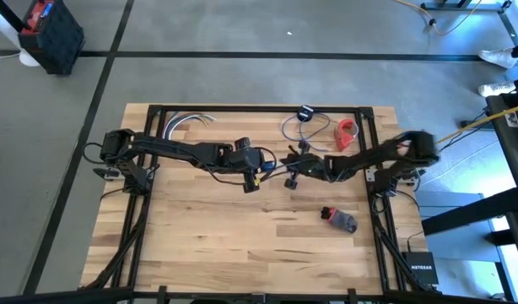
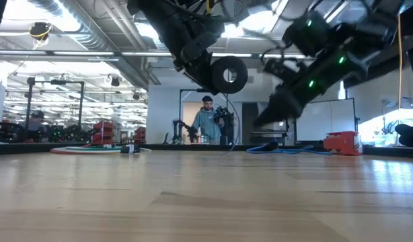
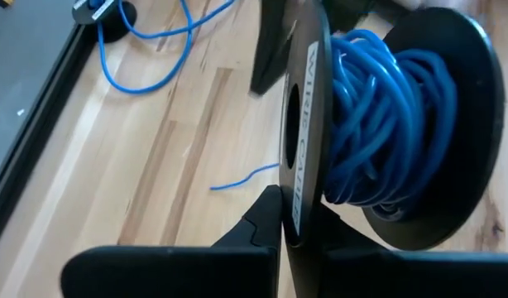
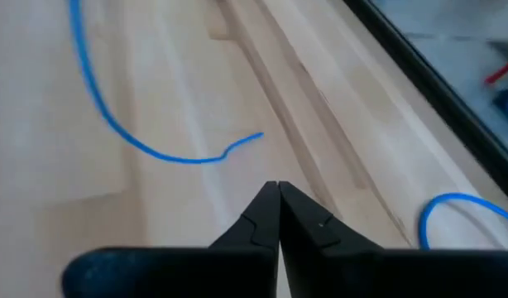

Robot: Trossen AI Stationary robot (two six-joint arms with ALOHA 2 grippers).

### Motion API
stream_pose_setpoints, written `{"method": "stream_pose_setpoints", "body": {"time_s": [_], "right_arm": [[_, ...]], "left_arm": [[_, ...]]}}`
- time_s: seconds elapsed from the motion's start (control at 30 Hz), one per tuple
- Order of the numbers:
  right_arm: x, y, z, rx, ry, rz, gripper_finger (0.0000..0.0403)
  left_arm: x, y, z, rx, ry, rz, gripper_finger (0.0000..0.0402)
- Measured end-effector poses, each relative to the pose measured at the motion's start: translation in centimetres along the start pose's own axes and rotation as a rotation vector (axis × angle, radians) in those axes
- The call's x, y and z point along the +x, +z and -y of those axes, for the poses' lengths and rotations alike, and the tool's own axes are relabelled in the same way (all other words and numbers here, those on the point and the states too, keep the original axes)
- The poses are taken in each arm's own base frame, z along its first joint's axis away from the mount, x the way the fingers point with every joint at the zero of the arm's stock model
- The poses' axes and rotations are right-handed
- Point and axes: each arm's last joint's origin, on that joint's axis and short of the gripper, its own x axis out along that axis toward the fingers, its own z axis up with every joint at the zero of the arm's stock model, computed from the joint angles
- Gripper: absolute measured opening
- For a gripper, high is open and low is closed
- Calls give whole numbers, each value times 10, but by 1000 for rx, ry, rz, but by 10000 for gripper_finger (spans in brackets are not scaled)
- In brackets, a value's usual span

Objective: Coil cords
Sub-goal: Coil the blue wire onto the spool

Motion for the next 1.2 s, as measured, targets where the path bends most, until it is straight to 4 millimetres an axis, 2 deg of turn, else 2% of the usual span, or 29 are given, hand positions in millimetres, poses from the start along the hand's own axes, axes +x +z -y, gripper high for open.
{"method": "stream_pose_setpoints", "body": {"time_s": [0.13, 0.27, 0.47, 0.63, 0.8, 0.97, 1.03, 1.17, 1.2], "right_arm": [[-24, 16, 8, 70, 95, 39, 9], [-28, 18, 8, 98, 137, 47, 26], [-6, -4, -2, 26, 141, -53, 84], [18, -12, -12, -9, 138, 21, 137], [35, -13, -19, -59, 142, 48, 153], [44, -9, -22, -66, 139, 74, 131], [45, -10, -21, -80, 118, 59, 103], [43, -11, -19, -126, 44, 18, 19], [41, -10, -19, -141, 40, 16, 12]], "left_arm": [[1, 0, -2, -15, 4, 0, 1], [1, 0, -2, -17, 4, 3, 1], [1, 0, -2, -16, 3, 3, 1], [1, 0, -2, -12, 3, 3, 1], [1, 0, -2, -11, 3, 1, 1], [1, 0, -2, -9, 3, 2, 1], [1, 0, -2, -9, 3, 1, 1], [0, 0, -1, -8, 2, -2, 1], [0, 0, -1, -6, 2, -4, 1]]}}
